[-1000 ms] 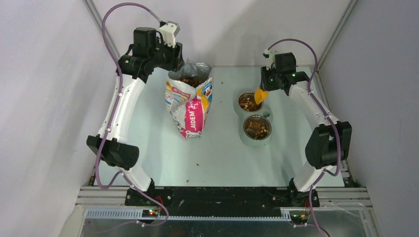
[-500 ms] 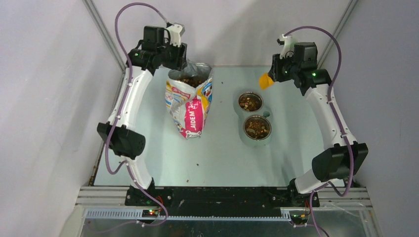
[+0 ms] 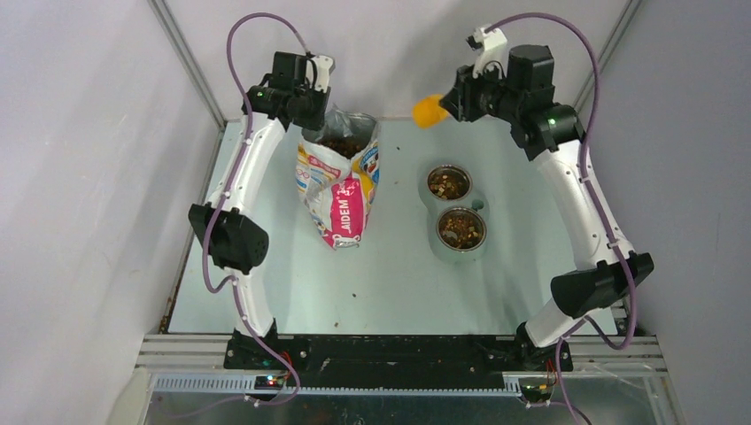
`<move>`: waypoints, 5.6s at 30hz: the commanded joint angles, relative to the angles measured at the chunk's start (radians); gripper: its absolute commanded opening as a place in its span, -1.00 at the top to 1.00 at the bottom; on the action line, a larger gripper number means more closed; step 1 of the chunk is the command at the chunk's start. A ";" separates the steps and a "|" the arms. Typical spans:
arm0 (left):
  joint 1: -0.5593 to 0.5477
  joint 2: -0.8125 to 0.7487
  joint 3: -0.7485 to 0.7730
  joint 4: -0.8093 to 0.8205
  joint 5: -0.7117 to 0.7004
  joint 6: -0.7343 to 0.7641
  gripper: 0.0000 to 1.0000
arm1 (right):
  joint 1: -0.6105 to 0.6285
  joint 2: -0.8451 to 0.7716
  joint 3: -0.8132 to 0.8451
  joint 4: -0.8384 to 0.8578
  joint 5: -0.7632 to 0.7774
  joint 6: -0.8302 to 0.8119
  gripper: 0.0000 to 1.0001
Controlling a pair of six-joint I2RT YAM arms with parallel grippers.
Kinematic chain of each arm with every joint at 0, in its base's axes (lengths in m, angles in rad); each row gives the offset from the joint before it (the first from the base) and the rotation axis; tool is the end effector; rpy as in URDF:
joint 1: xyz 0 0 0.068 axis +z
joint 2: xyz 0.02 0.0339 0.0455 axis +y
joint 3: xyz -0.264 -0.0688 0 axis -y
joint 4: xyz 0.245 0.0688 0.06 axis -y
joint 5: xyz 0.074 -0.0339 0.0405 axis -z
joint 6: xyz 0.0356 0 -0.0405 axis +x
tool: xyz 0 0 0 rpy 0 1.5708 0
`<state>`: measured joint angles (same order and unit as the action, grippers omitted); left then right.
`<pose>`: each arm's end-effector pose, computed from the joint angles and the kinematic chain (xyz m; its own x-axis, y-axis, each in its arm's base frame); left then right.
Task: Serve the pet food
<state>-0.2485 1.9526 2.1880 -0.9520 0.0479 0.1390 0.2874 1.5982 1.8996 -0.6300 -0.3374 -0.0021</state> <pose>0.4117 -0.1062 0.4020 -0.5916 0.2929 -0.7511 0.3662 0.9277 0.0733 0.3277 0.1092 0.4727 -0.3083 -0.0932 -0.9467 -0.5686 0.8159 0.1048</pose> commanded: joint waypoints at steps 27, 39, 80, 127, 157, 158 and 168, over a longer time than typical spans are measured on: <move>0.058 -0.121 -0.058 0.041 0.101 -0.183 -0.10 | 0.340 0.499 0.446 -0.031 0.001 0.119 1.00; 0.080 -0.155 -0.190 -0.001 0.144 -0.192 0.40 | 0.397 0.543 0.433 -0.035 0.156 -0.031 1.00; 0.083 -0.069 -0.150 0.096 0.277 -0.154 1.00 | 0.287 0.683 0.467 -0.178 -0.526 0.210 1.00; 0.041 -0.083 0.019 -0.065 0.187 0.109 1.00 | 0.003 0.634 0.412 0.306 -0.665 0.793 1.00; 0.049 -0.110 0.003 -0.027 0.197 0.112 1.00 | 0.023 0.614 0.244 0.523 -0.745 0.987 1.00; 0.049 -0.111 0.001 -0.029 0.196 0.113 1.00 | 0.015 0.615 0.229 0.569 -0.754 1.010 1.00; 0.041 -0.132 -0.044 -0.048 0.142 0.154 1.00 | -0.021 0.634 0.156 0.680 -0.832 1.222 1.00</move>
<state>-0.2081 1.9083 2.1277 -1.0721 0.2337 0.2325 0.2741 2.2349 2.0731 -0.0658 -1.1091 1.0817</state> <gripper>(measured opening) 0.017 0.310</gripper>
